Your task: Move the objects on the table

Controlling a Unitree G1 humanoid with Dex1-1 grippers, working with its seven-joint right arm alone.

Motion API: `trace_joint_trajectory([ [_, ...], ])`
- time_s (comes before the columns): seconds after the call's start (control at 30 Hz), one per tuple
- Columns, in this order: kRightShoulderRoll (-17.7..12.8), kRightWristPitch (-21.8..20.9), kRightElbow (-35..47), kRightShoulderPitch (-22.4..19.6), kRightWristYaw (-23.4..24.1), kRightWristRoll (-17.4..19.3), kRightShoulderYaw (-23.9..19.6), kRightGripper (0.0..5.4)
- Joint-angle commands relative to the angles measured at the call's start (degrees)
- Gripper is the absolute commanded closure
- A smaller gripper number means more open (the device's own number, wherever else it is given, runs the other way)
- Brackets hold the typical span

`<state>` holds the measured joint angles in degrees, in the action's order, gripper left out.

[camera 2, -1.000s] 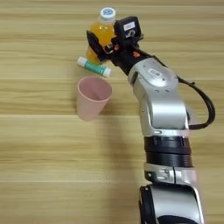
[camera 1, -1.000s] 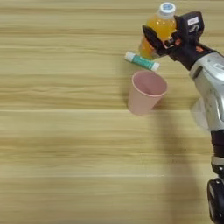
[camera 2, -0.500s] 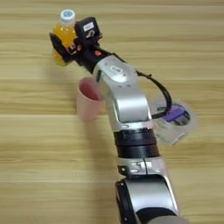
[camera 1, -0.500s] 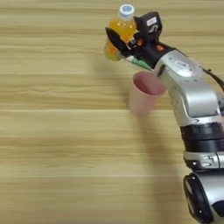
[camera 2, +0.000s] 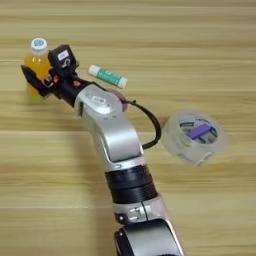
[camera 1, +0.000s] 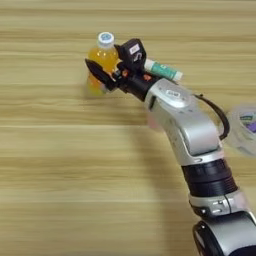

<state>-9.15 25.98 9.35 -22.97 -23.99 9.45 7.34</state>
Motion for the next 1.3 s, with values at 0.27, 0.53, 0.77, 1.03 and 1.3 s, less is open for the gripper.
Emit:
trace_joint_trajectory([
  [0.27,1.3,0.8,7.8,1.0,2.3,-0.1,1.0,1.87],
  [0.53,2.0,0.6,4.9,2.0,2.9,-0.1,0.3,1.87],
  [0.77,2.8,1.8,3.2,2.6,2.8,0.9,0.2,1.87],
  [1.03,3.0,1.8,1.0,3.0,2.7,0.6,0.3,1.87],
  [1.3,3.1,1.9,-0.7,3.3,2.8,0.2,0.7,1.87],
])
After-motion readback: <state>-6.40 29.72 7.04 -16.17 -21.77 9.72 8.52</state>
